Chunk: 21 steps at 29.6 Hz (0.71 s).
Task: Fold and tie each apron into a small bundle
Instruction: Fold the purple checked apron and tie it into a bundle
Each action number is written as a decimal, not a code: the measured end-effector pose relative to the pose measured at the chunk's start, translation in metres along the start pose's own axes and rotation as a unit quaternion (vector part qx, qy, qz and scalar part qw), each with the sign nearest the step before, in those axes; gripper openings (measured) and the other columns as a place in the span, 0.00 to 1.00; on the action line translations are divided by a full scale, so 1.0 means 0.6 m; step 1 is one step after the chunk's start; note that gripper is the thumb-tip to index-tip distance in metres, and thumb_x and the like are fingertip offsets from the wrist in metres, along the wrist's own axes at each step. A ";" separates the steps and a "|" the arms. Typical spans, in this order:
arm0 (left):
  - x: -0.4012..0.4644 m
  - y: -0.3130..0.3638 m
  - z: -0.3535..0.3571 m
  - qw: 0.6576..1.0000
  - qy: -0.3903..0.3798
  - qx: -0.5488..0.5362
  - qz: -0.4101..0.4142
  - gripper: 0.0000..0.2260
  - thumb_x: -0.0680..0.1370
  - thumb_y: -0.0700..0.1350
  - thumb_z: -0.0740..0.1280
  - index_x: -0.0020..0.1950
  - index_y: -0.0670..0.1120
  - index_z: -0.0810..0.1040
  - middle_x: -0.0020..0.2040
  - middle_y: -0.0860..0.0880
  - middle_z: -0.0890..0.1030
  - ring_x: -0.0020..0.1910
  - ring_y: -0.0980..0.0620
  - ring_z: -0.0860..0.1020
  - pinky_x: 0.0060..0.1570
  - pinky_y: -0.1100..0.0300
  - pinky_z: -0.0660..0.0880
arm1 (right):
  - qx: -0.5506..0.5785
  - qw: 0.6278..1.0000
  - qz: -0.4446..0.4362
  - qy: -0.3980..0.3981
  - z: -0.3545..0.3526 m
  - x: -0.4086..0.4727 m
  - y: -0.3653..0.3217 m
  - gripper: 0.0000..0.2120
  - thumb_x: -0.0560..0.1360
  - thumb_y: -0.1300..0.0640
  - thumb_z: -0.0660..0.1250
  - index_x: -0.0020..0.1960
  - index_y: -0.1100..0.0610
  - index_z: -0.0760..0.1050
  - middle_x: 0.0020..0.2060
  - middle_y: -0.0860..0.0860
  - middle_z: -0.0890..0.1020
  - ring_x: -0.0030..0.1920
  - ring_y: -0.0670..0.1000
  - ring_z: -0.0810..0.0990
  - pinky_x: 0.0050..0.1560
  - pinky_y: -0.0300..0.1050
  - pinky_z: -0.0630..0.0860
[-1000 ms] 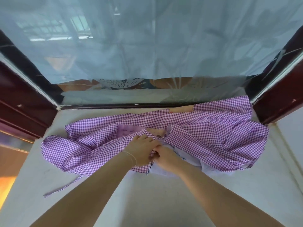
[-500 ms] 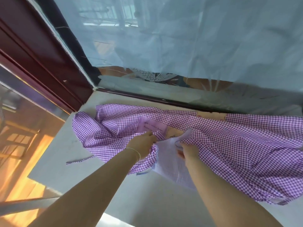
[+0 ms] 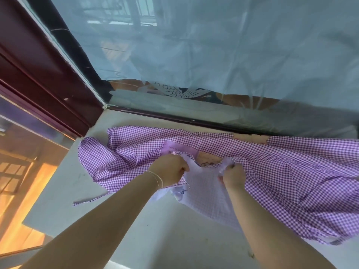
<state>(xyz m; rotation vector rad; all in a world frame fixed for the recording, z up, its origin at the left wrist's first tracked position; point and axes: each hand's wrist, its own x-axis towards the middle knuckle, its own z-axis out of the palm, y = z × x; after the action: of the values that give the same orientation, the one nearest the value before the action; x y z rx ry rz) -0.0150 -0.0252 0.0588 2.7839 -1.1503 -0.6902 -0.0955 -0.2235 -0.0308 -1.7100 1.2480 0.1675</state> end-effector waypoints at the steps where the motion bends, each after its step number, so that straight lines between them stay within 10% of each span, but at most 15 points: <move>1: 0.008 0.009 -0.002 1.000 -0.004 -0.010 0.012 0.17 0.79 0.41 0.59 0.62 0.55 0.79 0.59 0.55 0.80 0.54 0.54 0.79 0.57 0.60 0.75 | -0.033 0.998 -0.045 -0.015 0.000 -0.017 -0.005 0.12 0.81 0.62 0.56 0.62 0.66 0.68 0.47 0.59 0.77 0.35 0.50 0.77 0.24 0.35 0.72; 10: -0.022 0.139 -0.096 0.990 -0.074 -0.097 0.077 0.11 0.78 0.49 0.65 0.58 0.50 0.81 0.54 0.51 0.82 0.54 0.53 0.78 0.54 0.62 0.72 | -0.180 0.944 -0.199 -0.194 -0.157 -0.162 -0.086 0.16 0.76 0.49 0.66 0.35 0.57 0.71 0.27 0.51 0.69 0.28 0.48 0.68 0.31 0.43 0.65; 16: -0.082 0.253 -0.139 0.893 0.127 -0.403 0.156 0.05 0.74 0.44 0.72 0.43 0.55 0.83 0.39 0.54 0.83 0.37 0.58 0.79 0.44 0.65 0.77 | -0.094 0.937 -0.328 -0.078 -0.332 -0.293 -0.119 0.07 0.76 0.53 0.69 0.45 0.56 0.78 0.30 0.48 0.81 0.24 0.41 0.75 0.26 0.34 0.69; 21: -0.105 0.313 -0.165 0.870 0.234 -0.391 0.187 0.07 0.73 0.47 0.73 0.38 0.47 0.80 0.27 0.54 0.75 0.25 0.61 0.67 0.29 0.67 0.66 | 0.169 0.933 -0.294 -0.122 -0.384 -0.352 -0.066 0.09 0.79 0.60 0.62 0.51 0.63 0.79 0.44 0.58 0.85 0.41 0.52 0.84 0.43 0.42 0.82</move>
<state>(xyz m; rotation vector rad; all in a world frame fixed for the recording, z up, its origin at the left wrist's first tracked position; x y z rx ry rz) -0.1364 -0.1296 0.2118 1.8259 -0.9635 -0.2997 -0.2551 -0.2596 0.2387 -1.6231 0.5069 -0.1812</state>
